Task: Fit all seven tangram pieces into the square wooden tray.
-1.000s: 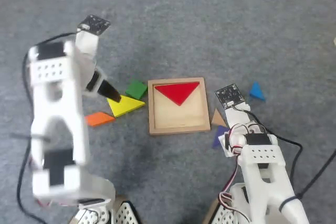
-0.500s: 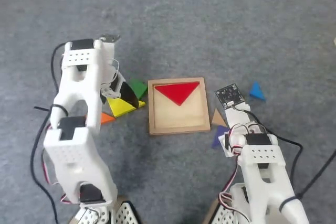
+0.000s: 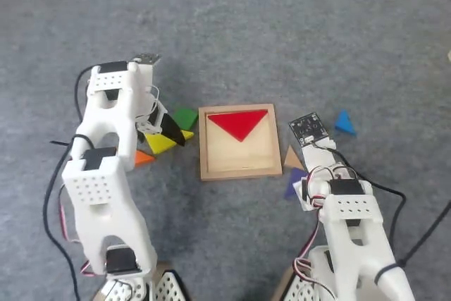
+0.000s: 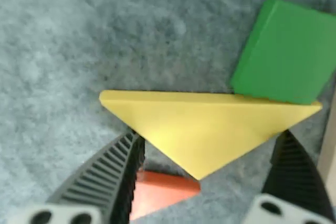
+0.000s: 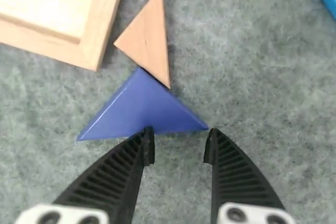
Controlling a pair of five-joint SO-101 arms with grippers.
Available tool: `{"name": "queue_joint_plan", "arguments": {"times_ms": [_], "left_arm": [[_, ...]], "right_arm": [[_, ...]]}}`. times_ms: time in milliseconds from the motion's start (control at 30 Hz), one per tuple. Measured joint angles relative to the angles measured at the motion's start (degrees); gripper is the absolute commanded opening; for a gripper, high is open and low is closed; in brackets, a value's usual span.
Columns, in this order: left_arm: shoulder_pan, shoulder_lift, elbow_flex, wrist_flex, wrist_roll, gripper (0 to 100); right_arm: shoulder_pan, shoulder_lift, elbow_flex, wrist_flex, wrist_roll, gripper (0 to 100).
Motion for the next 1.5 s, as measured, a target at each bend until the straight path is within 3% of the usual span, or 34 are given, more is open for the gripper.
{"name": "queue_joint_plan", "arguments": {"times_ms": [533,967,1267,1500], "left_arm": [[4.66,1.23,-5.19,-7.12,0.18,37],[7.91,2.11,-26.2,-0.09,1.05,37],[10.37,14.42,-29.45,-12.75,3.43,37],[6.86,22.86,-40.26,-5.89,0.79,37]], "right_arm": [[0.0,0.0,0.0,0.0,0.0,16.9],[0.0,0.0,0.0,-0.53,0.0,16.9],[0.0,0.0,0.0,-0.53,0.0,16.9],[0.0,0.0,0.0,-0.53,0.0,16.9]]}}
